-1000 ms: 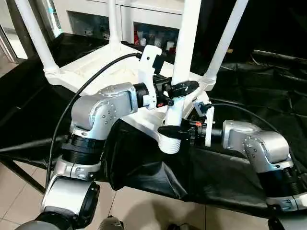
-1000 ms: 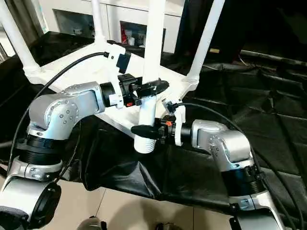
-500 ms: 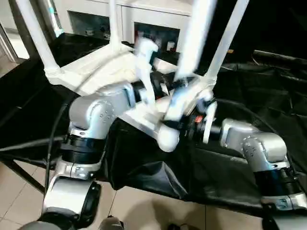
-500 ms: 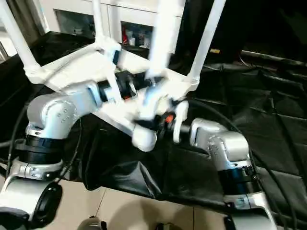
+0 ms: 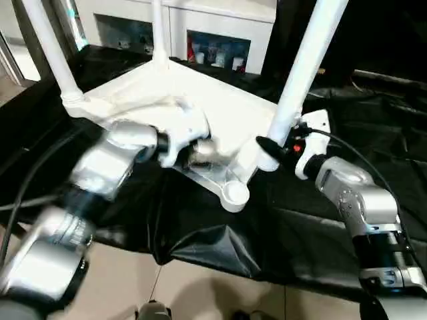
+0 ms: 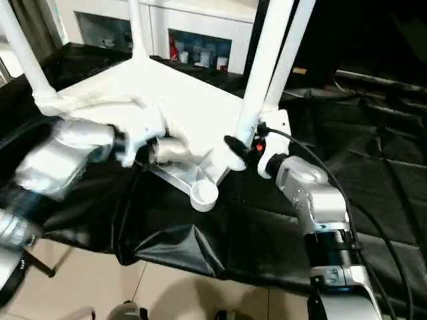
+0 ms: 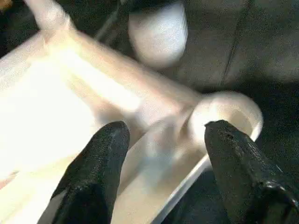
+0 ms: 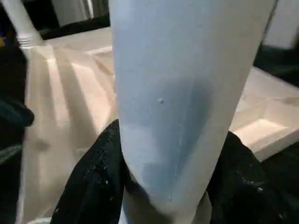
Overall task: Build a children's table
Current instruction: Insert table leg to table base
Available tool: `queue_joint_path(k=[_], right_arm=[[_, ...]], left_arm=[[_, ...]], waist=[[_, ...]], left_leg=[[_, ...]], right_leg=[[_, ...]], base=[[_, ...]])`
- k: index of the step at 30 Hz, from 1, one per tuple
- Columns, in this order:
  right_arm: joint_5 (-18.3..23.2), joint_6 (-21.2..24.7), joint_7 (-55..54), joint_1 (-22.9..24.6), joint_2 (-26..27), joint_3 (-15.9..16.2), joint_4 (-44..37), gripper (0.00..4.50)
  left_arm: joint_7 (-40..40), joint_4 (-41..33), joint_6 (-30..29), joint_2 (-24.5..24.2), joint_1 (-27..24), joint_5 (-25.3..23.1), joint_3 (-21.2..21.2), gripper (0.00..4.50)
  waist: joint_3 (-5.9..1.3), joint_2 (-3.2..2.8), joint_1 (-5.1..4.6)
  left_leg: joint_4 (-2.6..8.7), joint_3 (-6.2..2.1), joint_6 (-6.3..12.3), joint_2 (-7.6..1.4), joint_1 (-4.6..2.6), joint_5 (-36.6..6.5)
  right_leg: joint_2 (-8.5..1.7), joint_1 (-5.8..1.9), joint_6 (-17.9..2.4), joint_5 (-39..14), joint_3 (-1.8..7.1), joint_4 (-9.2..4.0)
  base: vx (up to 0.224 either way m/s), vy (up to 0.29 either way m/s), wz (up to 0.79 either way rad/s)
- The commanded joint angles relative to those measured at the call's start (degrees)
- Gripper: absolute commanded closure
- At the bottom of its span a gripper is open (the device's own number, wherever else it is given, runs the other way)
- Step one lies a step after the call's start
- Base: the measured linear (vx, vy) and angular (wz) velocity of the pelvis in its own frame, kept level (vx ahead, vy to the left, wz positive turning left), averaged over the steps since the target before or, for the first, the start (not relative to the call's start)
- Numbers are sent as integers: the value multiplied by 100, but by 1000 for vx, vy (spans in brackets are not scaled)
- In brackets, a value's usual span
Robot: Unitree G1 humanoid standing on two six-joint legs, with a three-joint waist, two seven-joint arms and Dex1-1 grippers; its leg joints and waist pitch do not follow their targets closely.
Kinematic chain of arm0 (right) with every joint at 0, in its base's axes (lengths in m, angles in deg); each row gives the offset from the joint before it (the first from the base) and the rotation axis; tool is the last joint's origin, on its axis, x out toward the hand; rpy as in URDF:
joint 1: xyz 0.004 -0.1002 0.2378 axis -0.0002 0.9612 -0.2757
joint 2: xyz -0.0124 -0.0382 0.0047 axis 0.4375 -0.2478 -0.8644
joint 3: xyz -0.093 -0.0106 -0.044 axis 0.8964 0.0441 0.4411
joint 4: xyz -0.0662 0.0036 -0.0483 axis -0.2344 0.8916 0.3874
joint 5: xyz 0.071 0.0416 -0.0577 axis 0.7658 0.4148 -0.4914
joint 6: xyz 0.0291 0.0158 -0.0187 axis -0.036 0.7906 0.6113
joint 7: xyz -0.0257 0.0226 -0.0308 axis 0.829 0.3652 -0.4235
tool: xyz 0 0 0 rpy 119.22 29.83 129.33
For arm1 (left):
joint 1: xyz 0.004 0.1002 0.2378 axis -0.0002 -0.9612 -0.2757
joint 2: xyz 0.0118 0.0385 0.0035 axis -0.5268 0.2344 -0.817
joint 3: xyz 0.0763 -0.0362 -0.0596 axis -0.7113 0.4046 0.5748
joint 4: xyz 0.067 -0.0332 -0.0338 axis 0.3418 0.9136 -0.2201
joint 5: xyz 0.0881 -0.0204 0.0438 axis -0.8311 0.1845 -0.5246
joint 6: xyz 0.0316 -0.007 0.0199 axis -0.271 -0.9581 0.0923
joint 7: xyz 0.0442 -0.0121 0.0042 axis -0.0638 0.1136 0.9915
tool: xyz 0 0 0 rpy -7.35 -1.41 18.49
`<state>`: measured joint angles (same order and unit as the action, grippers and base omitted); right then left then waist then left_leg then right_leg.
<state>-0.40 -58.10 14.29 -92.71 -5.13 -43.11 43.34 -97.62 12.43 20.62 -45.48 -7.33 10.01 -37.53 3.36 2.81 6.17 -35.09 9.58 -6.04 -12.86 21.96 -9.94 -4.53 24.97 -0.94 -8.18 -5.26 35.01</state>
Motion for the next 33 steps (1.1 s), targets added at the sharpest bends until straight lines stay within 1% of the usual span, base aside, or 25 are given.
queue_joint_path(k=[1, 2, 3, 4, 5, 7, 8, 9, 10, 11, 12, 13, 14, 15, 16, 18, 19, 20, 23, 24, 28, 29, 30, 32, 33], right_arm=[[-52, -168, -24, 50, -57, -82, -60, 260], [-68, -187, -23, 61, -58, -75, -58, 260], [-118, -223, -26, 111, -52, -67, -89, 260], [-140, -229, -29, 138, -45, -67, -116, 260], [-154, -218, -34, 171, -45, -69, -162, 260], [-143, -186, -73, 272, -54, -66, -305, 260], [-135, -175, -83, 320, -67, -61, -363, 260], [-134, -174, -84, 328, -70, -60, -371, 260], [-131, -148, -101, 410, -93, -63, -463, 260], [-134, -132, -116, 473, -109, -77, -534, 260], [-136, -125, -123, 506, -118, -86, -571, 260], [-136, -125, -123, 506, -118, -86, -571, 260], [-128, -98, -142, 553, -127, -110, -636, 260], [-123, -69, -163, 603, -144, -135, -707, 260], [-116, -42, -181, 650, -152, -159, -771, 260], [-115, -12, -198, 714, -157, -182, -848, 260], [-115, -12, -198, 714, -157, -182, -848, 260], [-118, -10, -202, 725, -154, -185, -858, 260], [-127, 9, -234, 745, -126, -166, -894, 260], [-126, 18, -242, 744, -117, -157, -904, 260], [-143, 33, -249, 719, -68, -88, -919, 260], [-153, 31, -249, 713, -51, -64, -921, 260], [-158, 30, -251, 712, -41, -51, -926, 260], [-163, 31, -256, 710, -32, -36, -931, 260], [-167, 29, -257, 714, -26, -26, -935, 260]], left_arm=[[-104, 362, 569, 51, 271, -358, -176, 151], [-110, 459, 671, 61, 309, -424, -225, 151], [-83, 862, 1081, 103, 451, -704, -457, 151], [-61, 1068, 1289, 125, 521, -848, -582, 168], [-21, 1287, 1480, 164, 589, -971, -695, 186], [-115, 1982, 2088, 302, 801, -1192, -899, 186], [-246, 2158, 2172, 365, 848, -1203, -898, 222], [-267, 2180, 2178, 376, 853, -1203, -895, 222], [-445, 2376, 2312, 456, 897, -1241, -886, 230], [-533, 2543, 2468, 504, 941, -1313, -904, 232], [-569, 2637, 2566, 528, 967, -1361, -918, 238], [-569, 2637, 2566, 528, 967, -1361, -918, 252], [-615, 2734, 2663, 548, 995, -1408, -939, 267], [-512, 2872, 2791, 570, 1055, -1536, -1010, 274], [-394, 3057, 2922, 615, 1129, -1651, -1067, 274], [-5, 3374, 3097, 732, 1262, -1880, -1168, 291], [-5, 3374, 3097, 732, 1262, -1880, -1168, 305], [32, 3428, 3112, 770, 1278, -1892, -1164, 318], [8, 3614, 3207, 875, 1329, -1971, -1135, 326], [23, 3663, 3257, 893, 1346, -2030, -1146, 357], [201, 3956, 3357, 952, 1430, -2402, -1326, 366], [326, 4021, 3331, 964, 1435, -2522, -1400, 381], [367, 4042, 3314, 967, 1431, -2562, -1427, 397], [382, 4073, 3272, 976, 1424, -2587, -1430, 402], [407, 4105, 3181, 994, 1415, -2602, -1420, 402]], waist=[[-474, -26, -17], [-476, -19, -12], [-472, -59, -21], [-481, -43, -21], [-486, -95, -12], [-493, -121, -22], [-504, -114, -28], [-515, -107, -21], [-510, -126, -21], [-504, -160, -30], [-500, -166, -42], [-506, -148, -40], [-501, -149, -40], [-495, -235, -37], [-489, -208, -48], [-496, -195, -45], [-492, -215, -41], [-488, -211, -39], [-482, -208, -39], [-488, -211, -32], [-494, -219, -46], [-494, -230, -57], [-492, -228, -59], [-485, -252, -67], [-485, -233, -72]], left_leg=[[424, 58, -199, 37, -76, -921], [420, 58, -192, 27, -79, -917], [414, 63, -153, 41, -73, -927], [412, 57, -165, 38, -72, -933], [413, 47, -159, 33, -76, -921], [404, 55, -129, 44, -72, -919], [397, 57, -99, 62, -67, -920], [396, 48, -111, 45, -70, -896], [400, 41, -105, 40, -69, -900], [398, 48, -95, 38, -87, -989], [397, 51, -72, 53, -88, -1068], [398, 41, -61, 44, -80, -1093], [398, 41, -49, 42, -81, -1104], [392, 42, -42, 44, -101, -1152], [395, 48, -28, 46, -93, -1176], [388, 34, -25, 56, -90, -1222], [389, 31, -19, 60, -83, -1210], [387, 37, -7, 60, -93, -1227], [381, 41, 34, 69, -87, -1192], [375, 41, 51, 76, -82, -1170], [378, 33, 80, 64, -81, -1156], [382, 26, 83, 55, -83, -1174], [383, 27, 84, 57, -85, -1195], [383, 28, 98, 67, -83, -1216], [378, 32, 110, 73, -83, -1219]], right_leg=[[-309, -441, -398, -1715, 267, -394], [-317, -437, -447, -1670, 266, -385], [-293, -424, -466, -1615, 263, -425], [-297, -442, -498, -1543, 264, -391], [-306, -448, -574, -1439, 268, -363], [-292, -457, -667, -1287, 272, -373], [-278, -478, -708, -1176, 268, -388], [-291, -487, -757, -1079, 270, -351], [-295, -486, -818, -1026, 271, -343], [-296, -478, -886, -1019, 267, -375], [-280, -487, -905, -1057, 261, -403], [-296, -507, -947, -1070, 262, -370], [-300, -502, -953, -1129, 258, -371], [-298, -483, -935, -1254, 260, -399], [-289, -485, -904, -1306, 258, -428], [-273, -503, -833, -1421, 243, -420], [-277, -506, -826, -1448, 241, -427], [-283, -496, -816, -1541, 240, -447], [-276, -493, -820, -1659, 231, -470], [-276, -499, -797, -1695, 226, -475], [-274, -493, -801, -1652, 224, -468], [-278, -492, -824, -1595, 223, -463], [-277, -491, -832, -1608, 222, -467], [-281, -496, -849, -1653, 219, -475], [-281, -500, -838, -1719, 218, -481]], base=[[0, 0, 0], [0, 0, 0], [0, 0, 0], [0, 0, 0], [0, 0, 0], [0, 0, 0], [0, 0, 0], [0, 0, 0], [0, 0, 0], [0, 0, 0], [0, 0, 0], [0, 0, 0], [0, 0, 0], [0, 0, 0], [0, 0, 0], [0, 0, 0], [0, 0, 0], [0, 0, 0], [0, 0, 0], [0, 0, 0], [0, 0, 0], [0, 0, 0], [0, 0, 0], [0, 0, 0], [0, 0, 0]])
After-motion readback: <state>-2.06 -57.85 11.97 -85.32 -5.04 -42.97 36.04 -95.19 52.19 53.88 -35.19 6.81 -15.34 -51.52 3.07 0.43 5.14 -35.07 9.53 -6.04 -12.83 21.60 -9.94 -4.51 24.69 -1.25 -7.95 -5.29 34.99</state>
